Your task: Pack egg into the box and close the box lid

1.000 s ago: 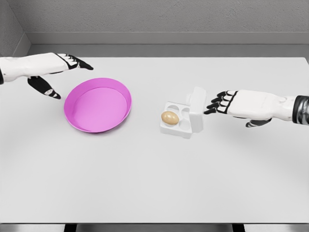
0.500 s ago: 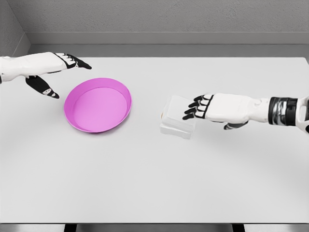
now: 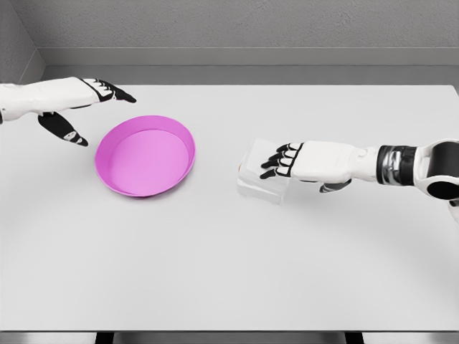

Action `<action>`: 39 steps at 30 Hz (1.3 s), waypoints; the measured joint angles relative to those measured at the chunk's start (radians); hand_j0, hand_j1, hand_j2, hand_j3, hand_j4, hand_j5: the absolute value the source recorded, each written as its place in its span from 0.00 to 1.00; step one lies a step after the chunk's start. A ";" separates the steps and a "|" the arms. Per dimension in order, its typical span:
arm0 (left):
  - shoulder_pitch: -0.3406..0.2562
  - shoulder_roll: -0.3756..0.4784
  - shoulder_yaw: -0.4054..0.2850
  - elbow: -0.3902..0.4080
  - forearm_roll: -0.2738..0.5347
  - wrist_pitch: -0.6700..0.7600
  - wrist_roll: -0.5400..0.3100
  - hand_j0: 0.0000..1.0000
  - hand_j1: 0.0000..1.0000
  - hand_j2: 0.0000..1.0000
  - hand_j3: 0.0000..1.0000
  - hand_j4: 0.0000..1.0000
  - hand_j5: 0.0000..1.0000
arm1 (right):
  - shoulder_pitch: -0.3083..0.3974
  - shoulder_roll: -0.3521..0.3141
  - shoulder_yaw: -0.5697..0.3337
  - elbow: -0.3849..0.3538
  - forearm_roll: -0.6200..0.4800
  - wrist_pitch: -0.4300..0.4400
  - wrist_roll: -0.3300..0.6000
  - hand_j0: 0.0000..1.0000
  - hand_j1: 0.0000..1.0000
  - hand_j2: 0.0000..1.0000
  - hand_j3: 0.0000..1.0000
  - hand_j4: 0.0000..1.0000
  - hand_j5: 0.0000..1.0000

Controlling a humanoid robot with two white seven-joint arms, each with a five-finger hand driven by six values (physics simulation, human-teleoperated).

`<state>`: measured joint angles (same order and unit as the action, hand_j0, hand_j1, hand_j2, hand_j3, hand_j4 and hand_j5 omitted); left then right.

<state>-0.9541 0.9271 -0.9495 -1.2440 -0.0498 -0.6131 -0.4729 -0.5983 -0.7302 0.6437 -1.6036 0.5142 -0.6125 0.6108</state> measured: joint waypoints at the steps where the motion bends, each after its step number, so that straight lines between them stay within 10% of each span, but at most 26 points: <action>1: 0.000 0.000 0.000 0.000 0.000 0.000 0.000 1.00 1.00 1.00 1.00 1.00 1.00 | 0.000 0.002 0.003 0.004 0.003 0.001 0.000 1.00 1.00 1.00 1.00 1.00 1.00; 39: 0.000 0.000 0.000 0.000 -0.001 0.000 0.000 1.00 1.00 1.00 1.00 1.00 1.00 | -0.118 0.139 0.008 0.123 -0.028 -0.001 0.000 1.00 1.00 1.00 1.00 1.00 1.00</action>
<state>-0.9541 0.9273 -0.9493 -1.2441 -0.0508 -0.6131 -0.4729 -0.7164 -0.5915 0.6519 -1.4807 0.4859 -0.6133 0.6113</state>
